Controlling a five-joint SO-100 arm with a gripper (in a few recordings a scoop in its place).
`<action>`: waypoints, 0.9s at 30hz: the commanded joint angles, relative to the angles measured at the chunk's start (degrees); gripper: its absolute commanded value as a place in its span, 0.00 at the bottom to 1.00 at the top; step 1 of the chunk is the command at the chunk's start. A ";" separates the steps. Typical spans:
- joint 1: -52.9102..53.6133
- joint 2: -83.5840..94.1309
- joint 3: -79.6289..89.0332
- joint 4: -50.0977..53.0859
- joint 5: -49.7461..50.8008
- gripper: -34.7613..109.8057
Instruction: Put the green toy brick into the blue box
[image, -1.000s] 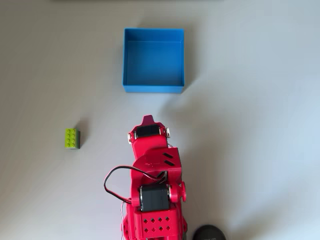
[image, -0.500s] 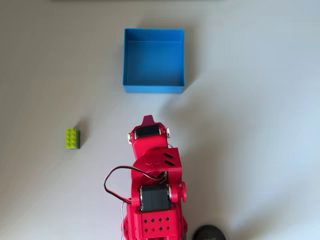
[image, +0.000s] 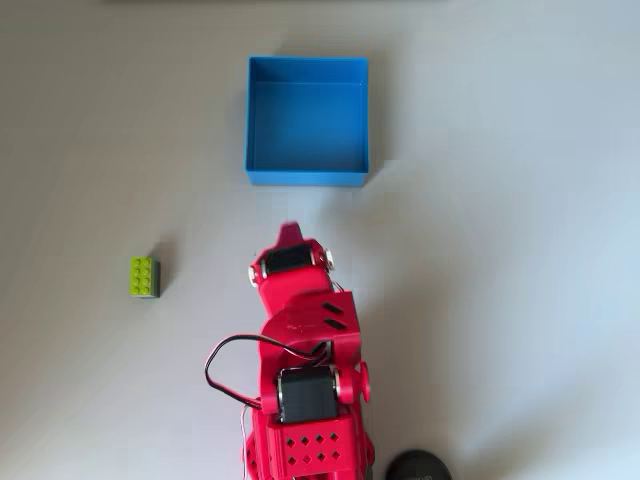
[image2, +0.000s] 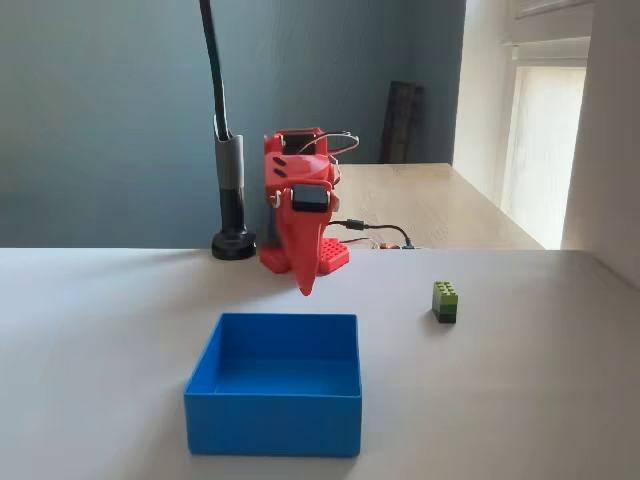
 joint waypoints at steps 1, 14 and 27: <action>-3.52 -3.34 -2.99 -3.52 -4.57 0.24; -16.70 -40.87 -34.54 7.12 -5.89 0.24; -25.40 -66.53 -69.52 32.87 -16.79 0.35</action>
